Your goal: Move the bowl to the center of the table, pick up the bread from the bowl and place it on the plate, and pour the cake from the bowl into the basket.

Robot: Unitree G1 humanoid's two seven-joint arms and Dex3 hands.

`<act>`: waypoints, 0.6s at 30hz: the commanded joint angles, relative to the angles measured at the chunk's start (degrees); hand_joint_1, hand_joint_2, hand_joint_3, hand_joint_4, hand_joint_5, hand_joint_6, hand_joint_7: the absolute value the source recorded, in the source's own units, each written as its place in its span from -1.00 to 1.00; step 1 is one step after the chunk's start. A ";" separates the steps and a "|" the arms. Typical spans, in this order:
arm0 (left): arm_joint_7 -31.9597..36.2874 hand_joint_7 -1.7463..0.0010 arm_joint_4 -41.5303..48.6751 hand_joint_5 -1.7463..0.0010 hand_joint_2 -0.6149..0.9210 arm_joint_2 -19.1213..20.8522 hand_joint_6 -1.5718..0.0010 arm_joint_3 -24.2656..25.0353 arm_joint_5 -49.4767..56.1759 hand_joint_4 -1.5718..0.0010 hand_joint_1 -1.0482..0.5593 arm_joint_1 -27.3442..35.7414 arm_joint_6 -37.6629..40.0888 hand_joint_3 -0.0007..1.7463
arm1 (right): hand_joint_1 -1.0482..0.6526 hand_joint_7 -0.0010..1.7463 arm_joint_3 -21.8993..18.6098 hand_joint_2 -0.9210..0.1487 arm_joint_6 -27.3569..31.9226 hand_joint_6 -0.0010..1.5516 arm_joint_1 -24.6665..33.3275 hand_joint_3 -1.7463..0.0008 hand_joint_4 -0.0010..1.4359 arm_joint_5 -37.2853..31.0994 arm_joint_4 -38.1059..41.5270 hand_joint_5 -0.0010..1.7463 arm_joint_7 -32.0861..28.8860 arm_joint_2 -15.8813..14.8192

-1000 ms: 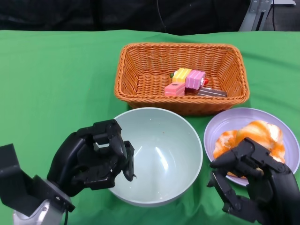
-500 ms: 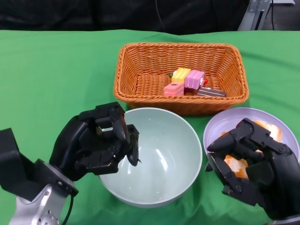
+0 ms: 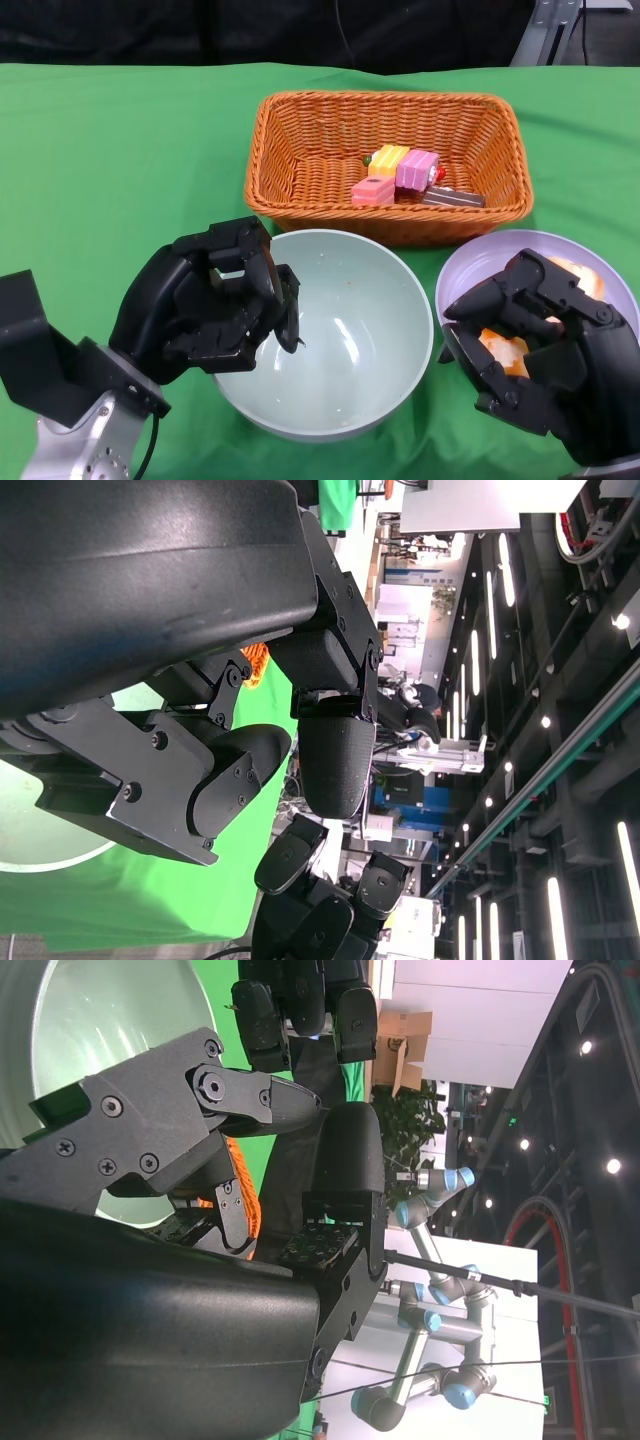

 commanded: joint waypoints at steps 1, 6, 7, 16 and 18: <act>-0.14 -0.63 -0.26 -0.91 0.50 0.28 -0.03 0.67 0.34 -0.05 0.26 -0.17 0.02 0.36 | 0.00 0.34 -0.39 -0.53 -0.20 -0.12 -0.17 0.26 0.02 0.25 -0.58 0.72 -0.16 -0.56; 0.52 -0.63 -0.76 -0.92 0.52 0.28 -0.03 0.62 0.63 -0.05 0.26 0.06 0.59 0.35 | -0.02 0.34 -0.36 -0.55 0.01 -0.12 -0.10 0.28 0.01 0.20 -0.68 0.72 -0.08 -0.70; 0.47 -0.63 -0.62 -0.92 0.53 0.26 -0.03 0.63 0.74 -0.05 0.26 0.01 0.40 0.35 | -0.02 0.34 -0.36 -0.55 0.06 -0.12 -0.05 0.29 0.01 0.04 -0.72 0.72 -0.22 -0.66; 0.16 -0.61 -0.37 -0.91 0.55 0.88 -0.05 0.62 1.17 -0.06 0.27 -0.09 1.14 0.32 | 0.00 0.35 -0.31 -0.56 -0.35 -0.13 -0.21 0.29 0.00 0.10 -0.32 0.73 -0.18 -0.54; -0.28 -0.60 0.20 -0.90 0.57 0.88 -0.05 0.74 0.99 -0.06 0.28 -0.19 1.14 0.31 | 0.00 0.34 -0.36 -0.56 -0.69 -0.13 -0.32 0.30 0.00 -0.02 0.04 0.72 -0.20 -0.51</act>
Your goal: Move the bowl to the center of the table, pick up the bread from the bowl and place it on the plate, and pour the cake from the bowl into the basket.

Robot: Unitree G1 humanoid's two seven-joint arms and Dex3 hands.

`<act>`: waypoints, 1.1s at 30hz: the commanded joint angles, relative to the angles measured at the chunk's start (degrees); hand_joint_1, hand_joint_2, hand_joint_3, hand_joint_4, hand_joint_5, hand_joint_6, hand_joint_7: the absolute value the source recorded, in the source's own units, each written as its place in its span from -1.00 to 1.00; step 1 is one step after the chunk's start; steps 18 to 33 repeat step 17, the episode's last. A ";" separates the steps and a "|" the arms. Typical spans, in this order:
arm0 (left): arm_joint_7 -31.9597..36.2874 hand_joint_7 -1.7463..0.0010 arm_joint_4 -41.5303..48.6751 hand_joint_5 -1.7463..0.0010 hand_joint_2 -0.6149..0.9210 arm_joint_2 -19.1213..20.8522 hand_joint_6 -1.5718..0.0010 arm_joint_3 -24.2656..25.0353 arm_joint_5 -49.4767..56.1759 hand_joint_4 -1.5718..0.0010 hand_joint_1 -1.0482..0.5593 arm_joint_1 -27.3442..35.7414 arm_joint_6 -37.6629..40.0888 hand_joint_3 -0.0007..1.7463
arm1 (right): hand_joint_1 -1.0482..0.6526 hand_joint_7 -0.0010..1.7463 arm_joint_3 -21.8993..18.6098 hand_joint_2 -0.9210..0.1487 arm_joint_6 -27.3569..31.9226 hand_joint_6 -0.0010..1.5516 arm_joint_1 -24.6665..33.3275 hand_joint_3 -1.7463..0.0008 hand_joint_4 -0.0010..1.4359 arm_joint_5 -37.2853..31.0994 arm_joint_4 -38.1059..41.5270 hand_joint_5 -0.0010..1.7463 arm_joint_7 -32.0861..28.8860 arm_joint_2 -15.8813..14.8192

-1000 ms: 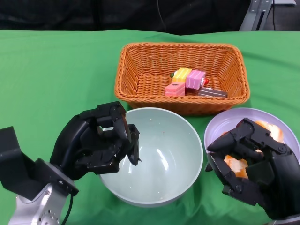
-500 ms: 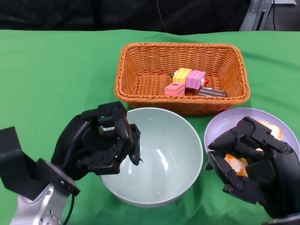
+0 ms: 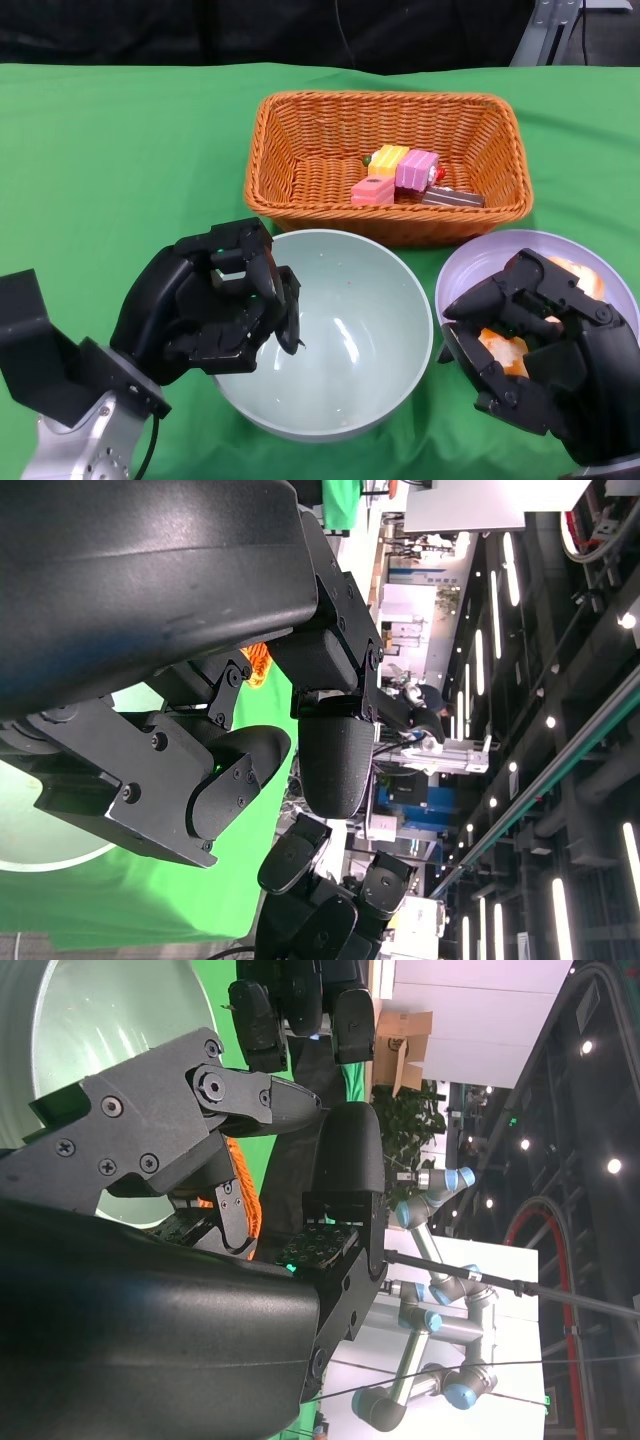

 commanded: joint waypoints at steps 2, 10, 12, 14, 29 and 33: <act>-0.67 -0.59 0.57 -0.89 0.59 0.85 -0.06 0.76 0.18 -0.06 0.29 -0.27 0.59 0.30 | -0.03 0.34 -0.46 -0.56 -1.00 -0.12 -0.42 0.31 0.01 -0.10 0.30 0.71 -0.21 -0.48; -1.00 -0.57 1.35 -0.88 0.57 0.71 -0.07 0.88 0.52 -0.06 0.29 -0.43 0.17 0.31 | -0.03 0.33 -0.31 -0.56 -0.25 -0.11 -0.42 0.32 0.03 -0.04 0.00 0.72 -0.47 -0.27; -1.23 -0.57 1.47 -0.89 0.56 0.75 -0.07 0.87 0.50 -0.06 0.30 -0.47 0.07 0.32 | -0.03 0.34 -0.30 -0.57 -0.35 -0.11 -0.44 0.32 0.03 -0.29 0.01 0.72 -0.59 -0.30; -1.09 -0.57 1.43 -0.89 0.56 0.83 -0.07 0.85 0.66 -0.05 0.30 -0.43 0.10 0.33 | -0.02 0.34 -0.28 -0.57 -0.74 -0.11 -0.50 0.31 0.03 -0.46 0.22 0.72 -0.77 -0.16; -0.95 -0.58 1.36 -0.90 0.56 0.92 -0.07 0.83 0.78 -0.05 0.30 -0.36 0.26 0.33 | -0.02 0.34 -0.23 -0.57 -0.91 -0.12 -0.60 0.31 0.03 -0.43 0.35 0.71 -0.80 -0.06; -0.95 -0.58 1.36 -0.90 0.56 0.92 -0.07 0.83 0.78 -0.05 0.30 -0.36 0.26 0.33 | -0.02 0.34 -0.23 -0.57 -0.91 -0.12 -0.60 0.31 0.03 -0.43 0.35 0.71 -0.80 -0.06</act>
